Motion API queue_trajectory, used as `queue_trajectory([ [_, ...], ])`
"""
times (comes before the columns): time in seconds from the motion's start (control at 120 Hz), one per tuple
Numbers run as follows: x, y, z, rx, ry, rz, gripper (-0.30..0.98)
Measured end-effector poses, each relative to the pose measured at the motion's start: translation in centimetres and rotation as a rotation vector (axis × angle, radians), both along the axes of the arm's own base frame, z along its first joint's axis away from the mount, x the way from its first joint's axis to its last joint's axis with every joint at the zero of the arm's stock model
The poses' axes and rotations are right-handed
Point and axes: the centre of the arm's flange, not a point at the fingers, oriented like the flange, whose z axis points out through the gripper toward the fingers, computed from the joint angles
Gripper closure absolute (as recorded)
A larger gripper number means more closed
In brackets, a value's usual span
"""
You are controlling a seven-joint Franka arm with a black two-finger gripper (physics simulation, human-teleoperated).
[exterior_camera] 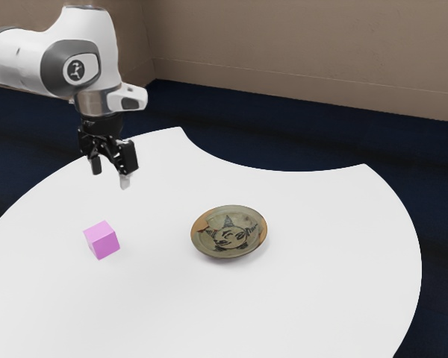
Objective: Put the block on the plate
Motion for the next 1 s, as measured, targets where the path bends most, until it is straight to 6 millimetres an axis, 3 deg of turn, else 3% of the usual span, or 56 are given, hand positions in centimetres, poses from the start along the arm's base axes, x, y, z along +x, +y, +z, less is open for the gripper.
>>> queue_trajectory([
  [0.3,-1.6,5.0,-7.2,-0.018,0.004,-0.097,0.00],
  [0.508,-2.4,11.7,-10.4,-0.014,0.007,-0.083,0.00],
  [0.625,-2.1,14.0,-12.6,-0.008,0.024,-0.093,0.00],
  [0.742,-1.4,15.7,-15.0,-0.005,0.041,-0.106,0.00],
  [0.825,-0.3,16.6,-15.5,0.003,0.030,-0.120,0.00],
  [1.0,3.2,15.1,-16.5,0.011,0.017,-0.206,0.00],
])
